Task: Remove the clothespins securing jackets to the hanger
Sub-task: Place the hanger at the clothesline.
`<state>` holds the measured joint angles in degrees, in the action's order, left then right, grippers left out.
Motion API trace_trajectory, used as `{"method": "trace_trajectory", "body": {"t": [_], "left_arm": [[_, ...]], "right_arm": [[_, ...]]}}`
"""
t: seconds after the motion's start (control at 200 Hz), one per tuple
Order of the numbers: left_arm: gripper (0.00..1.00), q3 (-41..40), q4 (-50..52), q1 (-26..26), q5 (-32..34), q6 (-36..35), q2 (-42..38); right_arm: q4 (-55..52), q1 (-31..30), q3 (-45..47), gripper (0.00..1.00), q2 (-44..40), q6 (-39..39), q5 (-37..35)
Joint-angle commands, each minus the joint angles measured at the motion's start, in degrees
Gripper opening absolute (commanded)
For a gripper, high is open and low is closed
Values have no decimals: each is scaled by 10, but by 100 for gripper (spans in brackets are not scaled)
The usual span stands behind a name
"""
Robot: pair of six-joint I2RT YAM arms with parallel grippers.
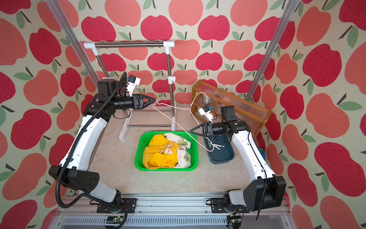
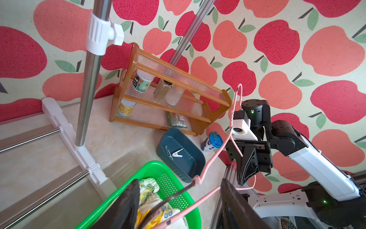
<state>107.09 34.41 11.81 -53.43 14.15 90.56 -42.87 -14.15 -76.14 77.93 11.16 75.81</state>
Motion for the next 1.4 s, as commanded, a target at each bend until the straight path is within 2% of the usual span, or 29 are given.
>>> {"method": "trace_trajectory", "body": {"t": [0.0,0.155,0.3,0.41,0.47,0.525,0.63,0.71,0.755,0.875,0.92,0.965,1.025,1.125,1.211,1.301,1.396], "left_arm": [[57,10,1,5,-17,-5,12],[48,23,42,5,-4,-34,10],[34,26,52,5,-2,-41,8],[28,25,51,5,-1,-40,9],[20,25,50,5,0,-39,11],[17,26,49,6,1,-39,13],[7,29,51,5,11,-43,15],[0,44,70,6,31,-51,18],[0,54,84,7,49,-60,20],[0,70,109,5,92,-73,14],[0,72,111,4,107,-70,11],[0,79,119,3,124,-72,10],[0,89,130,2,152,-70,9],[0,96,134,1,190,-69,2],[0,107,146,0,218,-75,-4],[0,113,156,0,259,-92,-14],[0,140,191,2,352,-127,-11]], "right_arm": [[17,-1,4,4,7,9,21],[36,-1,10,4,23,15,26],[42,-1,8,4,36,16,31],[41,0,8,4,45,11,30],[41,0,8,4,51,8,29],[40,0,8,5,54,6,27],[38,0,7,14,60,1,18],[38,0,6,30,62,1,4],[39,0,8,42,63,0,-1],[48,0,11,47,62,6,-17],[52,1,13,54,62,9,-22],[56,2,15,68,61,11,-26],[61,4,18,71,59,16,-33],[64,9,28,87,56,19,-69],[84,18,46,93,45,36,-113],[128,37,79,92,27,75,-176],[208,66,125,90,10,147,-195]]}}
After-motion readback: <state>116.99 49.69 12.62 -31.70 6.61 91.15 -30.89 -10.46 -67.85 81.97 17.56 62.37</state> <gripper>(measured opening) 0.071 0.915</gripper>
